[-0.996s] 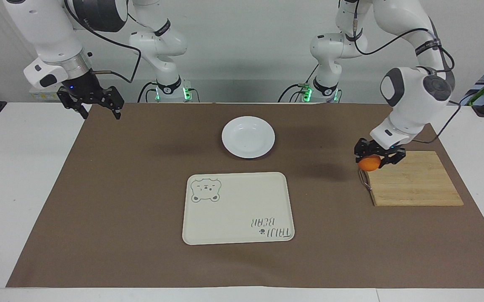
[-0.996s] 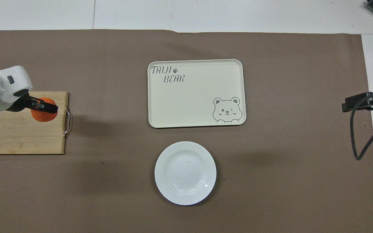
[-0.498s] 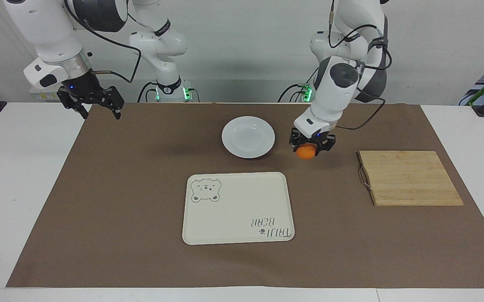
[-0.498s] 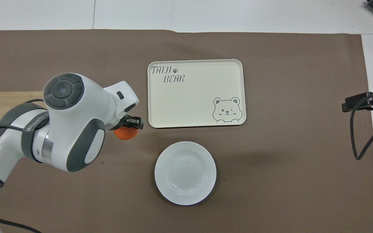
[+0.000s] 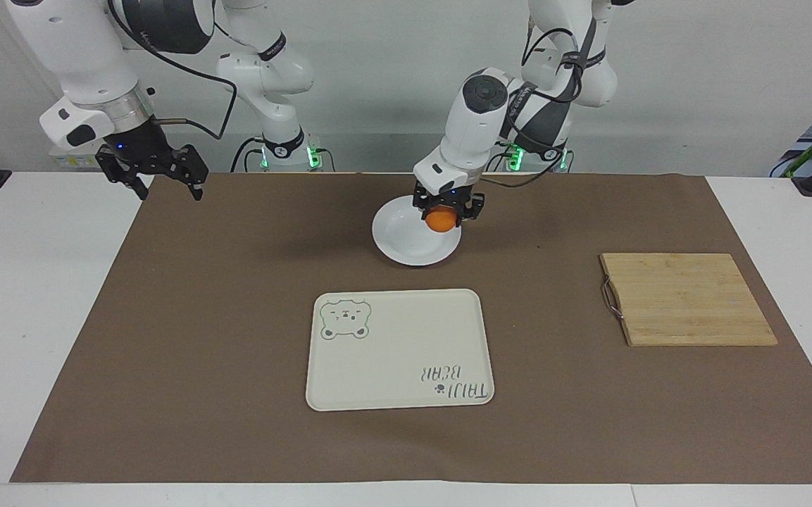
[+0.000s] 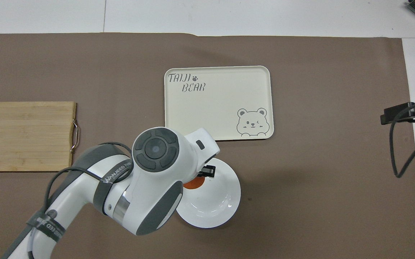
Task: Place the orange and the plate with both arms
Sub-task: 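Carry the orange with the left gripper over the white plate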
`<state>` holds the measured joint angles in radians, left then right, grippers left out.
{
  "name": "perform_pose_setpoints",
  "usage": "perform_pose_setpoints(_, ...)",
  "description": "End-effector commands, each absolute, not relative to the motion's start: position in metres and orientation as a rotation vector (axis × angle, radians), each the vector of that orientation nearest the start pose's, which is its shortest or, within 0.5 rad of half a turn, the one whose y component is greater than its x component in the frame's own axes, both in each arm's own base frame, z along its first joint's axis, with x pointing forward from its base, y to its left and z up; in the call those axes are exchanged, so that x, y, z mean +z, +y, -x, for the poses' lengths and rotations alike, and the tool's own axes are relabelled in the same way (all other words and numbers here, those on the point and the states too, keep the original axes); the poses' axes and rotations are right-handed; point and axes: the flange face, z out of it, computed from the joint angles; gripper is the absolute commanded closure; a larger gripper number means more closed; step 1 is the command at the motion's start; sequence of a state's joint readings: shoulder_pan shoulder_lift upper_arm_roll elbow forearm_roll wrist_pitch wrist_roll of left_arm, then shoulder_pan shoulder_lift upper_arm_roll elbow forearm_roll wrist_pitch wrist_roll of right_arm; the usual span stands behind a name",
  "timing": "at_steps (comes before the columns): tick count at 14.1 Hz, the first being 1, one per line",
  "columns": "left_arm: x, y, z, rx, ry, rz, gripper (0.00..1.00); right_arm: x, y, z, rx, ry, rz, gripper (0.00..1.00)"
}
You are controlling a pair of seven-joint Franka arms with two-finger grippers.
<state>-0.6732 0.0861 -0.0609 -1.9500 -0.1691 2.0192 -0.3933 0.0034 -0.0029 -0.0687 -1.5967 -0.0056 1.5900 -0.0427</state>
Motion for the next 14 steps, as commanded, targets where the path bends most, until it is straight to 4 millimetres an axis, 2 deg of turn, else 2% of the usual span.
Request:
perform_pose_setpoints(1,0.409,-0.4,-0.39,0.206,0.463,3.23,1.0,0.614,-0.036,-0.553,0.007,0.065,3.136,0.0)
perform_pose_setpoints(3,0.38,-0.405,-0.377,0.175,0.473,3.238,1.0,0.615,-0.037,-0.552,0.004,0.067,3.136,0.0)
perform_pose_setpoints(4,0.372,-0.409,-0.374,0.158,0.467,3.258,1.0,0.615,-0.036,-0.552,0.004,0.065,3.136,0.0)
perform_pose_setpoints(6,0.358,-0.413,-0.378,0.16,0.39,3.311,1.0,0.615,-0.037,-0.552,0.002,0.072,3.137,0.0)
perform_pose_setpoints(8,0.357,-0.413,-0.378,0.161,0.38,3.318,0.97,0.615,-0.039,-0.554,-0.01,0.063,3.141,0.0)
perform_pose_setpoints(9,0.357,-0.414,-0.374,0.168,0.377,3.319,0.88,0.615,-0.035,-0.554,-0.026,0.05,3.147,0.0)
perform_pose_setpoints(10,0.357,-0.419,-0.368,0.178,0.375,3.319,0.84,0.61,-0.034,-0.551,-0.014,0.048,3.15,0.0)
perform_pose_setpoints(11,0.351,-0.424,-0.363,0.193,0.36,3.314,0.74,0.61,-0.029,-0.547,-0.031,0.034,3.143,0.0)
perform_pose_setpoints(12,0.342,-0.427,-0.36,0.208,0.367,3.303,0.49,0.605,-0.019,-0.543,-0.034,0.008,3.138,0.0)
perform_pose_setpoints(14,0.34,-0.425,-0.364,0.21,0.389,3.299,0.22,0.582,0.012,-0.543,-0.024,-0.076,3.14,0.0)
